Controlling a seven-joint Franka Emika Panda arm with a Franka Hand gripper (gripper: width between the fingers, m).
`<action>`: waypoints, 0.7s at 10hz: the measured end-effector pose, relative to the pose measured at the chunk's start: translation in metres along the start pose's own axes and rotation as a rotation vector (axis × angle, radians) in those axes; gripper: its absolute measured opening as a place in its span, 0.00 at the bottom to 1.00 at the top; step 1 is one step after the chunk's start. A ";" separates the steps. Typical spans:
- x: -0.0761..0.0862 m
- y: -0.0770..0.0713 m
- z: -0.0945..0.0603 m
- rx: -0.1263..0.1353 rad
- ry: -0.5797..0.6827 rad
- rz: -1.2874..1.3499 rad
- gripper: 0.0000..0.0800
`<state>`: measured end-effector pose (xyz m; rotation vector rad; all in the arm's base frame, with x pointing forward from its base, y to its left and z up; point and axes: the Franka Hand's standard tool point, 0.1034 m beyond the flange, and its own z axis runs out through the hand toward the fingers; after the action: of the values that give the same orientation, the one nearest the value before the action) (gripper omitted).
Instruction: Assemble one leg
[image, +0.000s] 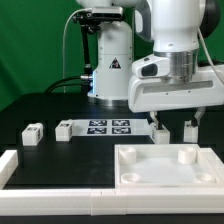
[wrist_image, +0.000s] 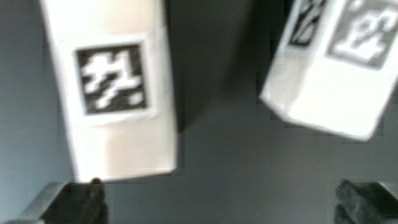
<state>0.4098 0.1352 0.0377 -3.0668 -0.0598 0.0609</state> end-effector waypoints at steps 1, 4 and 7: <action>-0.003 -0.011 0.000 0.005 -0.002 0.012 0.81; -0.006 -0.019 0.000 0.006 -0.040 0.004 0.81; -0.016 -0.014 0.000 -0.013 -0.195 -0.006 0.81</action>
Offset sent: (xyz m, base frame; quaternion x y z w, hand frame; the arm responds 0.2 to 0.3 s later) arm 0.0000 0.0000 0.0000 0.0000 -0.0899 0.0000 0.9960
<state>0.3931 0.1490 0.0394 -3.0629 -0.0812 0.3610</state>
